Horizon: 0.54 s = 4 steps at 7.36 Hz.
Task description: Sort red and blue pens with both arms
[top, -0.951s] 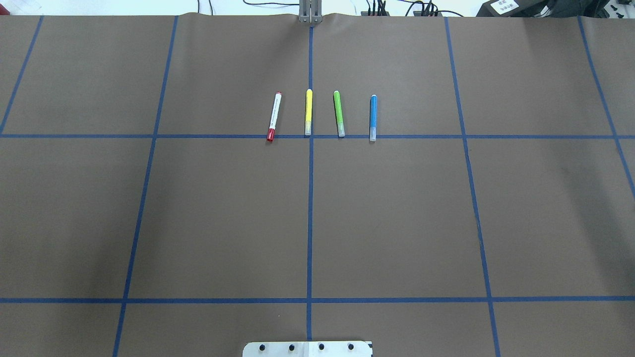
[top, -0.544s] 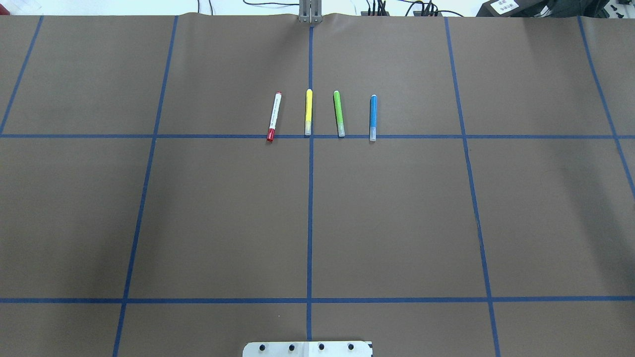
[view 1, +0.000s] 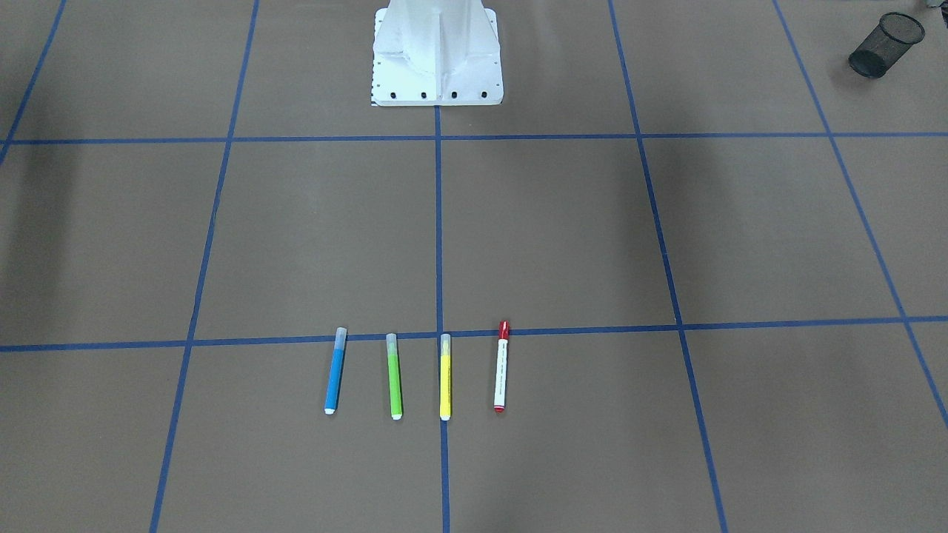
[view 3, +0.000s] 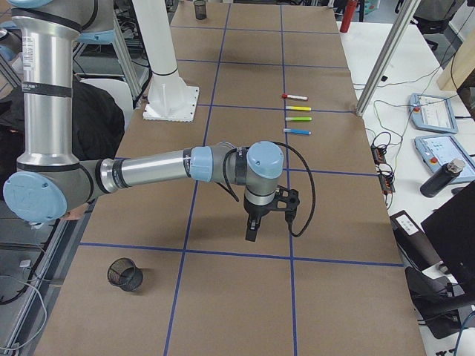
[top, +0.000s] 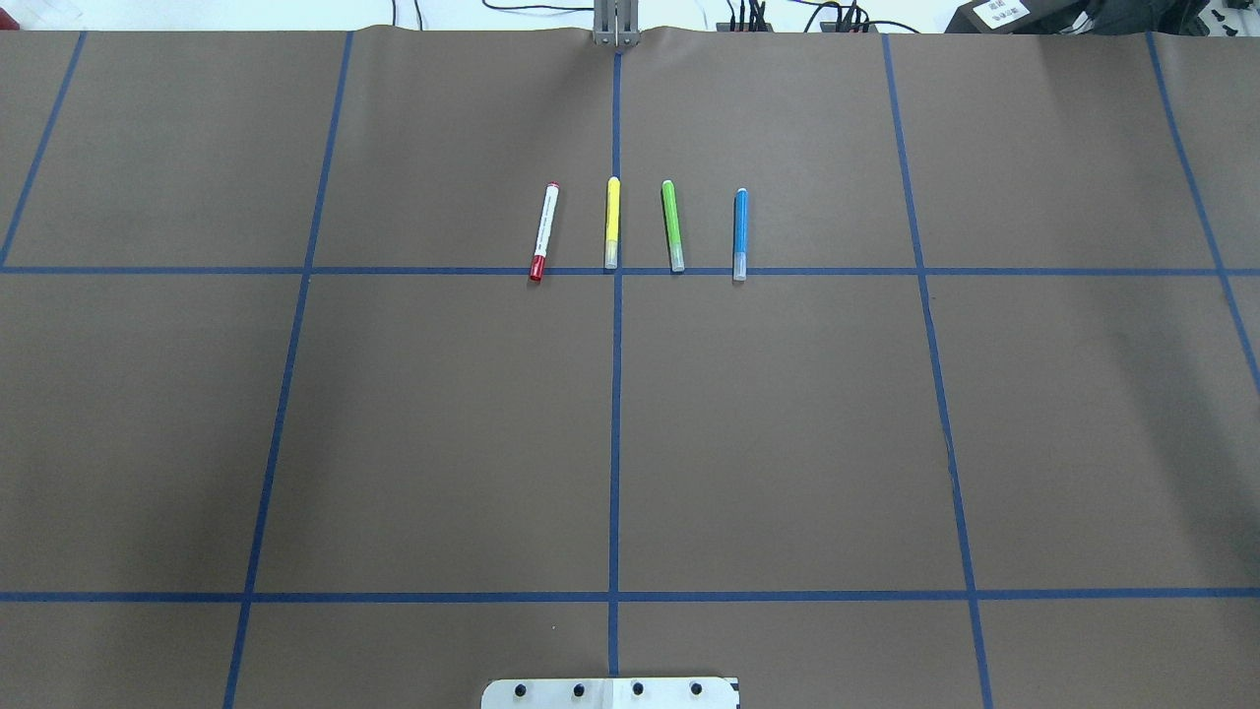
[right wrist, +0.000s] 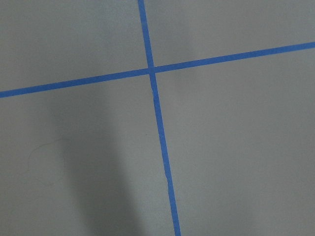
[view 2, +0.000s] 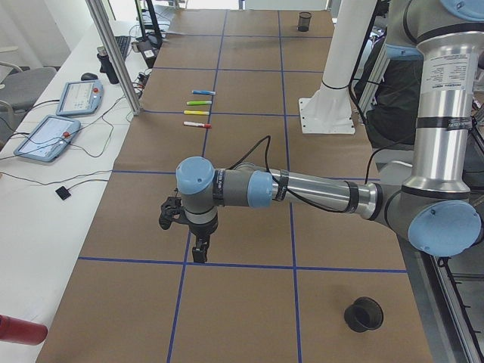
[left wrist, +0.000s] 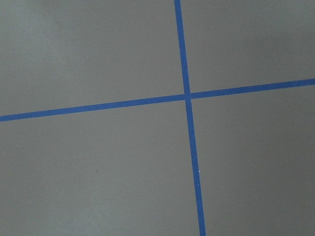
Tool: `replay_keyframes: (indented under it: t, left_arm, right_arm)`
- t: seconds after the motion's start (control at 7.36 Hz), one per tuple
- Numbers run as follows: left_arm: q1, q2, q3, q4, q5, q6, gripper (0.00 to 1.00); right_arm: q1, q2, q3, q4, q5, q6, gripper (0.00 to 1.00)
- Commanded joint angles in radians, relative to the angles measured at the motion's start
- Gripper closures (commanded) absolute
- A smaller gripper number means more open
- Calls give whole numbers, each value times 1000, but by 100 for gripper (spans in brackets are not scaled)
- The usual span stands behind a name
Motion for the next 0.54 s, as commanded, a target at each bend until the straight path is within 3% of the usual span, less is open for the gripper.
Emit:
replay_keyframes:
  t: [0.0,0.41]
  left_arm:
    - [3,0,-11,-7,0,2,0]
    - [5,-9,-19,-12,-3,-9,1]
  right_arm:
    - [0,0,1,0,2,0,0]
    - [-1,13,45,2,7,-3,0]
